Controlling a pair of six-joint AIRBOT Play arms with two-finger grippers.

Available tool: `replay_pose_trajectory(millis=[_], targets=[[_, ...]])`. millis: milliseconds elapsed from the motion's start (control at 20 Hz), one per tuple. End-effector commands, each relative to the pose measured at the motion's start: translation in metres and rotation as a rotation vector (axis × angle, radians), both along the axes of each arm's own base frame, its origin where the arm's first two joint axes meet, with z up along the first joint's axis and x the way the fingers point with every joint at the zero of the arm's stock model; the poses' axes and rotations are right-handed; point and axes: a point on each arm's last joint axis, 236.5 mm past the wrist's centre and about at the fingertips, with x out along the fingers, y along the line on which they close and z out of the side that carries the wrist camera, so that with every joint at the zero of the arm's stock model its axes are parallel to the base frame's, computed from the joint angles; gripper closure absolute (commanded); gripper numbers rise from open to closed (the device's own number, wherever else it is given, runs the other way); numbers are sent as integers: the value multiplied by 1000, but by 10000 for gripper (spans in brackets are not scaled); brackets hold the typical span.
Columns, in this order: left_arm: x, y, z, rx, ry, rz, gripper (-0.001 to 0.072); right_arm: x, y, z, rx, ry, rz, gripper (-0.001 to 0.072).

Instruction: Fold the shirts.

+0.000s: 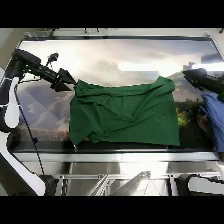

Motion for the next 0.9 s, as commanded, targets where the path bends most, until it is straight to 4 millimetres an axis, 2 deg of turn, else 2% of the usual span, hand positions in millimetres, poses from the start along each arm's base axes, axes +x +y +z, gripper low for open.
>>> replay_pose_trajectory(millis=[0,150,200,350,450,500,600,650,750,800,850], targets=[[-42,24,-2,42,149,36,4,-56,-17,-31,-49,220,38,306],[-116,43,-37,185,274,97,4,-112,-19,-74,-64,404,6,306],[-142,44,-51,210,305,133,4,-128,-18,-85,-52,437,-11,306],[-206,34,-80,212,407,221,5,-158,-11,-99,-15,474,-51,305],[-233,27,-96,221,449,246,5,-164,-6,-96,-21,466,-49,305],[-242,25,-103,225,463,255,5,-165,-4,-93,-24,458,-46,305],[-246,25,-115,239,461,277,5,-165,-3,-85,-36,439,-43,306],[-243,25,-120,238,451,283,6,-165,-3,-82,-42,429,-42,306],[-226,10,-119,145,419,314,6,-165,-2,-77,-50,418,-40,306],[-214,0,-115,79,391,338,53,-166,-2,-76,-52,416,-40,305],[-201,-8,-112,19,355,361,161,-166,-2,-76,-51,416,-40,305]])
